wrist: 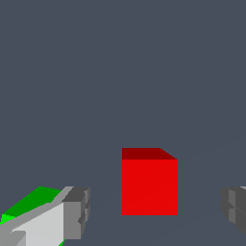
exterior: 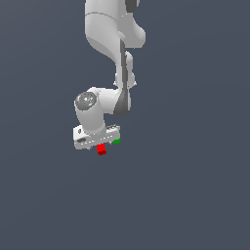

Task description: Stack the red cube on top of the green cube.

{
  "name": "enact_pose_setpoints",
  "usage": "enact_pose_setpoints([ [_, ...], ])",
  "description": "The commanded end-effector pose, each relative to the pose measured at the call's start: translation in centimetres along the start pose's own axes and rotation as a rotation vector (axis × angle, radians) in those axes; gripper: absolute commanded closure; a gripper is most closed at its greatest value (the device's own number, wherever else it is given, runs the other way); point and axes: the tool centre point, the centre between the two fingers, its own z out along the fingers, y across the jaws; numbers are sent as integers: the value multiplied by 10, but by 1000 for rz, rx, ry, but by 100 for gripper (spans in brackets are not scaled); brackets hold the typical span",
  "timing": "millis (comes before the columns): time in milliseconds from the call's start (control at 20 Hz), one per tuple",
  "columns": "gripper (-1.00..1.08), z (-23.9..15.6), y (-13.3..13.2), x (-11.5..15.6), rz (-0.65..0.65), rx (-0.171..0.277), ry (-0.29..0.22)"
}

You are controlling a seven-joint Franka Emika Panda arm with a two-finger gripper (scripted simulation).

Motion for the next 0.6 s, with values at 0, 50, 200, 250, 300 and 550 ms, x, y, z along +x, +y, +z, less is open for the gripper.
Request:
enact_pose_setpoints([
  [0,-92,10,-1,-1,0,1,-1],
  [50,-92,16,-1,-1,0,1,-1],
  [200,-92,32,-1,-1,0,1,-1],
  [250,-92,35,-1,-1,0,1,-1],
  [300,-92,38,-1,-1,0,1,-1],
  [550,108,42,-1,0,0,1,-1],
])
